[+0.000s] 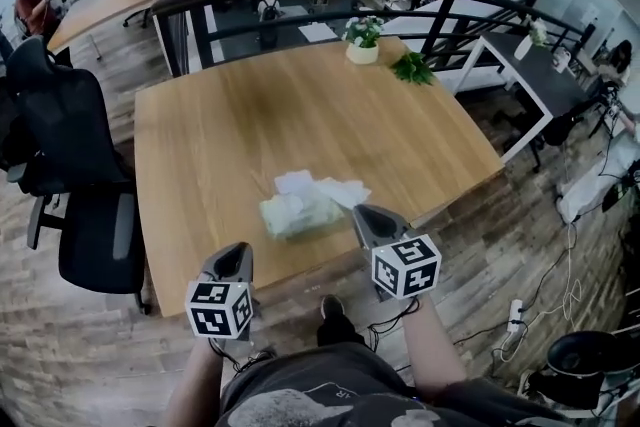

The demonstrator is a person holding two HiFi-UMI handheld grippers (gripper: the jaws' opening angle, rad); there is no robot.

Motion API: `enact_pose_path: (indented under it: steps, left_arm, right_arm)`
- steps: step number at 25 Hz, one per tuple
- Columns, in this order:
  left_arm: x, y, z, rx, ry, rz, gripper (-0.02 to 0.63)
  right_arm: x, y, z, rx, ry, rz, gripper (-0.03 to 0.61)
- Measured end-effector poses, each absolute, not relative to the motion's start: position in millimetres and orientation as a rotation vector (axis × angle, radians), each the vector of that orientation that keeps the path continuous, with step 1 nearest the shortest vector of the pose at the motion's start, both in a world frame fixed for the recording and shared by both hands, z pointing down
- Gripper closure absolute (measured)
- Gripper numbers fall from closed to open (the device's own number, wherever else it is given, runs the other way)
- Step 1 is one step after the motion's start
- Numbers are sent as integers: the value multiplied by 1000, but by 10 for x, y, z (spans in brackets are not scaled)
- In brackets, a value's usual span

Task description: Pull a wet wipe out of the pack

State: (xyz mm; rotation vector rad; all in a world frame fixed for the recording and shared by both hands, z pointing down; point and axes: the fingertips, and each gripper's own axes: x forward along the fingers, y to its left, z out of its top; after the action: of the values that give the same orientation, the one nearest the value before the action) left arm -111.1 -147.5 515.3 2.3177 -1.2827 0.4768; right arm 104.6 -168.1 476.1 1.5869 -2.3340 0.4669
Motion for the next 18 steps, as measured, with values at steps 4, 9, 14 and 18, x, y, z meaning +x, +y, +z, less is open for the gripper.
enact_pose_path:
  steps: [4, 9, 14, 18]
  left_arm:
    - [-1224, -1354, 5109, 2357, -1234, 472, 597]
    - [-1385, -1180, 5023, 2406, -1188, 464, 597]
    - [-1559, -1060, 4980, 2422, -1159, 478, 597]
    - [-1652, -1005, 4919, 2423, -1162, 466, 597]
  right_arm:
    - [906, -1414, 4713, 1641, -2323, 462, 549]
    - [753, -1094, 4712, 1740, -2282, 448, 549]
    - [663, -926, 4680, 1822, -2231, 440, 551]
    - [608, -893, 4628, 1832, -2216, 435, 551]
